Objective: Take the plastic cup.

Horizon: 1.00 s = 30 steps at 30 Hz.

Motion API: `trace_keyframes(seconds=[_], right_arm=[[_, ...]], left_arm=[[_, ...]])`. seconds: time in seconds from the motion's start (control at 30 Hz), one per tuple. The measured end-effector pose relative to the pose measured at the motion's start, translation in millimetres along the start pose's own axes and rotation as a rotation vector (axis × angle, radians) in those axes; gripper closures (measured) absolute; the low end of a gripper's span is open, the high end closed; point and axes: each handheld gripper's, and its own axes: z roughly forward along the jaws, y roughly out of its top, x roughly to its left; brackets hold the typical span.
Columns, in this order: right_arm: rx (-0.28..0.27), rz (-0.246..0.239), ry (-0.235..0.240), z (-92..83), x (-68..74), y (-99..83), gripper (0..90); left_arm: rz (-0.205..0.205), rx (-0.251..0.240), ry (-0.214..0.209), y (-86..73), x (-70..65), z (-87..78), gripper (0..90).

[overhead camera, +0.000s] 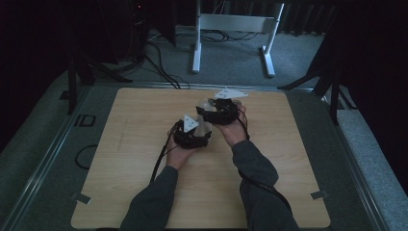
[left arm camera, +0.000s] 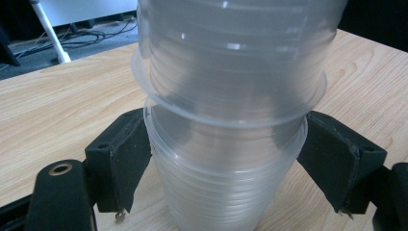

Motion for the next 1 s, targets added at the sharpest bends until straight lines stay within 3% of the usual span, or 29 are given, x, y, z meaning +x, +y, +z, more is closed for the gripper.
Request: trace_keyframes(seconds=[0.63,1.0], right_arm=[[-0.010,-0.010,0.000,-13.3,6.0,23.0,41.0],[0.019,-0.003,-0.003,-9.2,5.2,21.7,41.0]], left_arm=[[-0.008,-0.019,-0.003,2.1,1.8,-4.9,20.3],[-0.001,-0.035,0.010,3.6,0.7,-7.0,21.4]])
